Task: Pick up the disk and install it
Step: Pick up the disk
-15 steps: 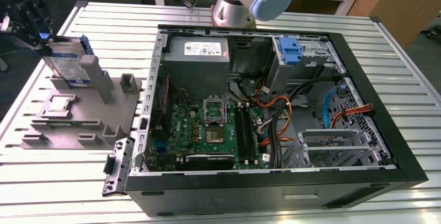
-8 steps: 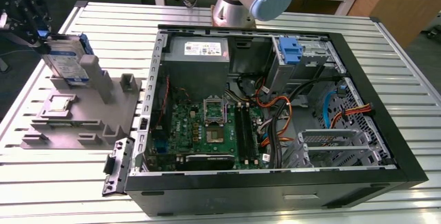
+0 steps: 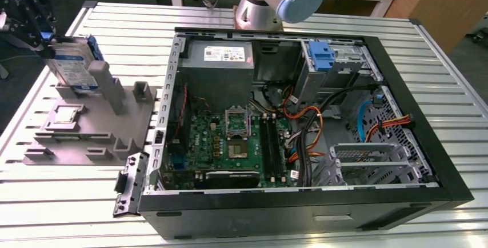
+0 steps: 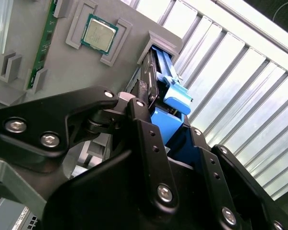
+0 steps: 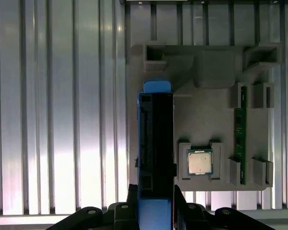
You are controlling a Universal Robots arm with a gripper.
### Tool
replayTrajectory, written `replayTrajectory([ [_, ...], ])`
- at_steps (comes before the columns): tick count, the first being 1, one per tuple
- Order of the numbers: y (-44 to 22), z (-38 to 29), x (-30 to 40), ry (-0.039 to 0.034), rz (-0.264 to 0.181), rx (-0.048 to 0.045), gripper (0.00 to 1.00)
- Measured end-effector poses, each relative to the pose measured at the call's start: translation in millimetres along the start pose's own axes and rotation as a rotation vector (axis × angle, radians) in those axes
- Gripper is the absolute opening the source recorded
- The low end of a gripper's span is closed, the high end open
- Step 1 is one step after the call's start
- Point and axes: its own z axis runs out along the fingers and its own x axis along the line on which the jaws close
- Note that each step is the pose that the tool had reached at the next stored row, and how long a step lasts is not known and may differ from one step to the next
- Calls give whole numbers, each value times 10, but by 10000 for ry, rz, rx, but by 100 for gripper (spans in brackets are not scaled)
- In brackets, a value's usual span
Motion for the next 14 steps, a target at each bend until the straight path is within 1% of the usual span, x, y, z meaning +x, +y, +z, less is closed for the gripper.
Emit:
replayTrajectory([
  [6,0,-2,0,-1,0,0,37],
  [14,0,-74,0,-1,0,0,37],
])
